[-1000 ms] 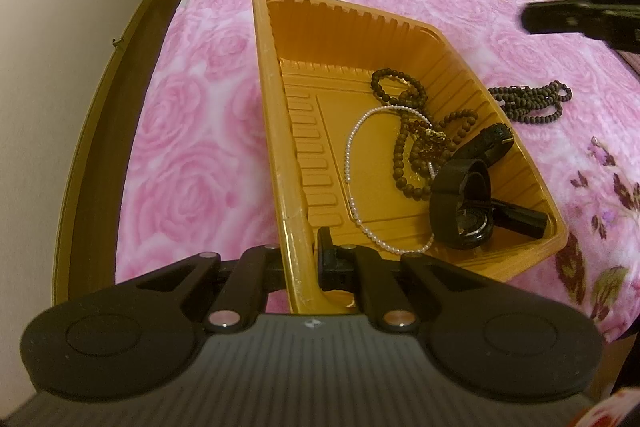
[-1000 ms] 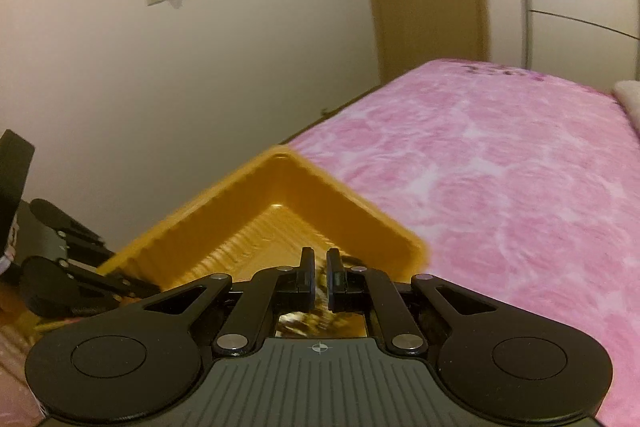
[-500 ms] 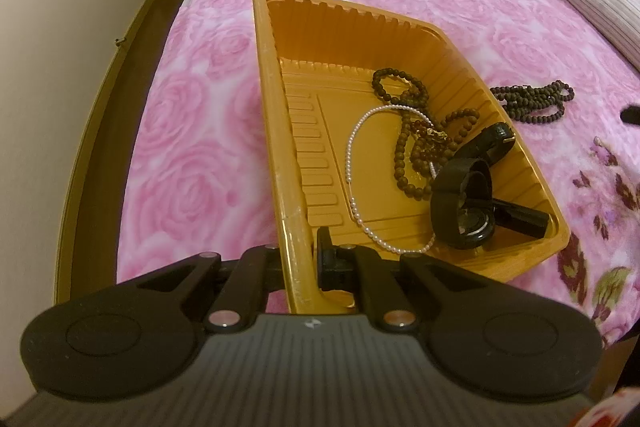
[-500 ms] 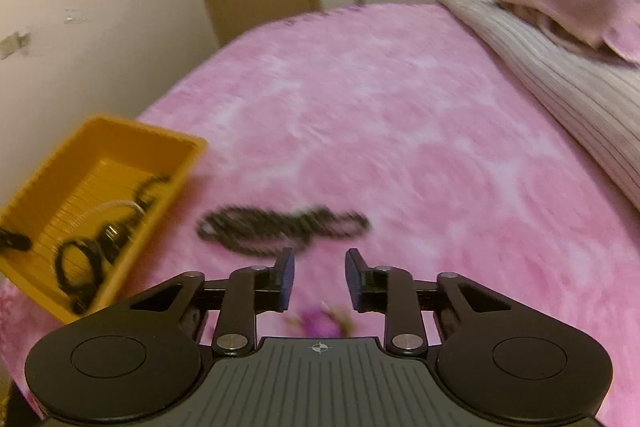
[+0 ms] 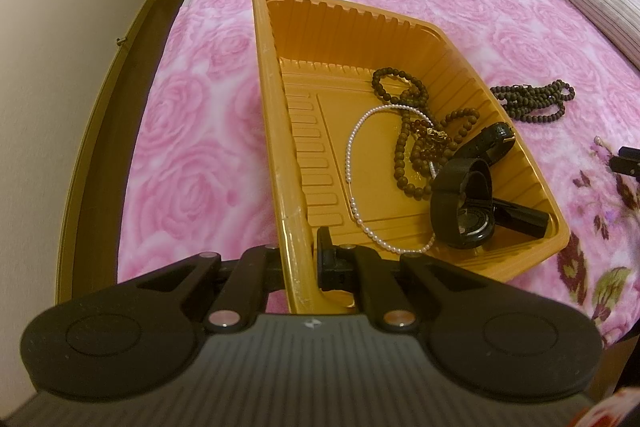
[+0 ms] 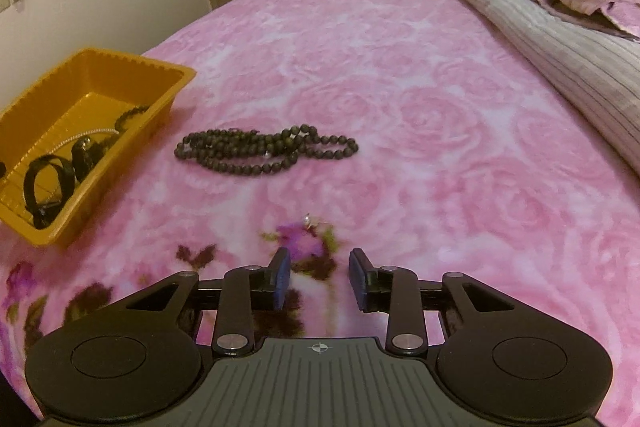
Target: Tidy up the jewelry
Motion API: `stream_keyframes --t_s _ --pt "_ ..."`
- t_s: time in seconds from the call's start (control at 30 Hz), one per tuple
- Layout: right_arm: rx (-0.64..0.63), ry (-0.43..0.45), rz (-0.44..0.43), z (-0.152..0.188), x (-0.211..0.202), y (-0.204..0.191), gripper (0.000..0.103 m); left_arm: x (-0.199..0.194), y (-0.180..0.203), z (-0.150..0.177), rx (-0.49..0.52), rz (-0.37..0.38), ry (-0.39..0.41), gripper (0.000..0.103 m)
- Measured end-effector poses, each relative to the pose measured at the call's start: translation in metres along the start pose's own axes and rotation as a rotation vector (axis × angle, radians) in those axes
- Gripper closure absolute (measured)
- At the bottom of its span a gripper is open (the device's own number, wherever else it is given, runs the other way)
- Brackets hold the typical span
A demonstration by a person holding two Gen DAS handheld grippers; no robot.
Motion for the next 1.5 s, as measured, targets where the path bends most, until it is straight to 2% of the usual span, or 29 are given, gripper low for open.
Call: stream_keyframes --t_s 0.23,0.6,0.63,0.67,0.7,0.87,1.0,1.13,1.3,1.5 --pt "-0.074 0.016 0.023 -0.001 0.011 -0.005 0.069 0.000 0.000 0.000 0.000 0.000 -0.001 0.098" --pt "-0.148 0.040 0.004 -0.012 0.028 -0.009 0.070 0.000 0.000 0.000 0.001 0.000 0.000 0.098" --pt "-0.157 0.038 0.009 -0.012 0.029 -0.010 0.075 0.000 0.000 0.000 0.001 0.000 0.000 0.098" --pt "-0.168 0.037 0.012 -0.013 0.029 -0.011 0.087 0.000 0.000 0.000 0.000 0.001 -0.001 0.098" --pt "-0.178 0.034 0.012 -0.013 0.029 -0.013 0.094 0.000 0.000 0.000 0.000 0.000 0.000 0.098" --pt "-0.215 0.039 0.028 -0.013 0.024 -0.020 0.095 0.000 0.001 0.000 0.001 0.000 0.000 0.098" --pt "-0.278 0.079 0.023 -0.020 0.015 -0.037 0.095 0.000 0.000 0.000 0.000 0.000 0.000 0.098" --pt "-0.318 0.125 -0.025 -0.034 0.004 -0.062 0.095 0.000 0.000 -0.001 0.000 0.001 0.001 0.098" --pt "-0.350 0.184 -0.139 -0.056 -0.010 -0.107 0.095 0.000 0.000 0.001 -0.002 0.003 0.001 0.098" --pt "-0.411 0.201 -0.269 -0.062 -0.013 -0.161 0.095 0.000 -0.001 0.002 -0.002 0.004 0.002 0.098"
Point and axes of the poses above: each gripper's, at about its wrist camera, not at the fingertips, and x roughly the way its jaws point, y to its right, z to its underside, the point moved 4 cm from there along x, roughly the way its jaws point, and after that the axes turned 1 degree about y, right-handed, at the moved point
